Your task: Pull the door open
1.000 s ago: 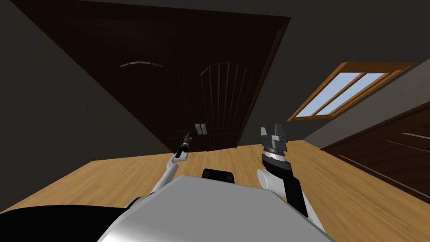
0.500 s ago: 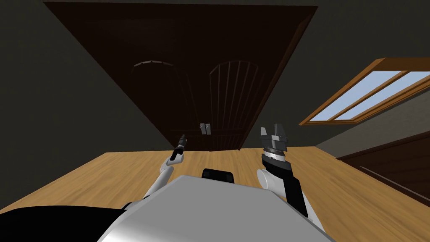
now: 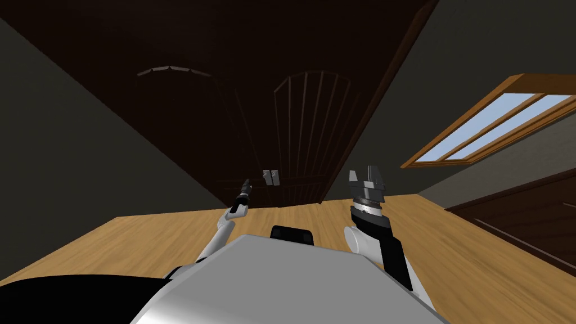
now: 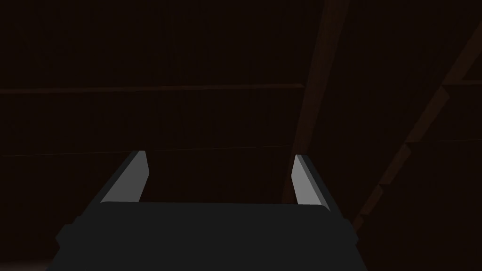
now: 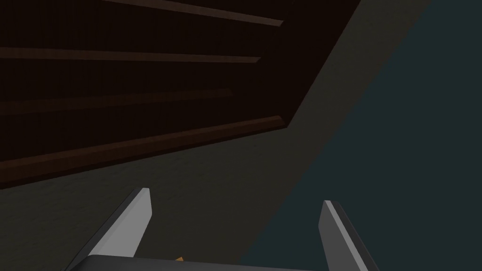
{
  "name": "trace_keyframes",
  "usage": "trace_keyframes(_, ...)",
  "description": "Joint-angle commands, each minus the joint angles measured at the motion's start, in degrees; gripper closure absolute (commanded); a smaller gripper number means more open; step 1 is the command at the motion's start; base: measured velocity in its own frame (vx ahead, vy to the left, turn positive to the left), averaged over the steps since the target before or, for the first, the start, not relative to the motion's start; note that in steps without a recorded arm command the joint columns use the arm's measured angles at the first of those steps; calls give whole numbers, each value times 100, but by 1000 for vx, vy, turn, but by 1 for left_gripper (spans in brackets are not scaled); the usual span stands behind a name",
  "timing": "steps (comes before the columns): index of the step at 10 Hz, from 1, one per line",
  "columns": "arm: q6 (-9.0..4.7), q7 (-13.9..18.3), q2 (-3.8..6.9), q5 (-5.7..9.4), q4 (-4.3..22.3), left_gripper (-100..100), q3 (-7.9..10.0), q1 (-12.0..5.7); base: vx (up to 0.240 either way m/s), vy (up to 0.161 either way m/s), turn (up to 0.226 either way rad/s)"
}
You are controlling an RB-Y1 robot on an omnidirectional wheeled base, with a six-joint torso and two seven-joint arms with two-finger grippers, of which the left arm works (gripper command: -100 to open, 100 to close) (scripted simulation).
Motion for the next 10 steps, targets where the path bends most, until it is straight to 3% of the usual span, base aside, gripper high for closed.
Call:
trace_keyframes(1, 8, -35, -125, -29, -78, -100, -97, -85, 222, -66, -132)
trace_keyframes(3, -8, -37, -255, -59, -138, -100, -276, -236, 255, -129, -195)
trace_keyframes(4, -65, -42, -218, -53, -18, -100, -229, -232, 107, -67, -26)
trace_keyframes(5, -65, -42, -218, -53, -18, 100, -229, -232, -8, 10, 34)
trace_keyframes(10, -65, -42, -218, -53, -18, 100, -229, -232, -22, 10, -11)
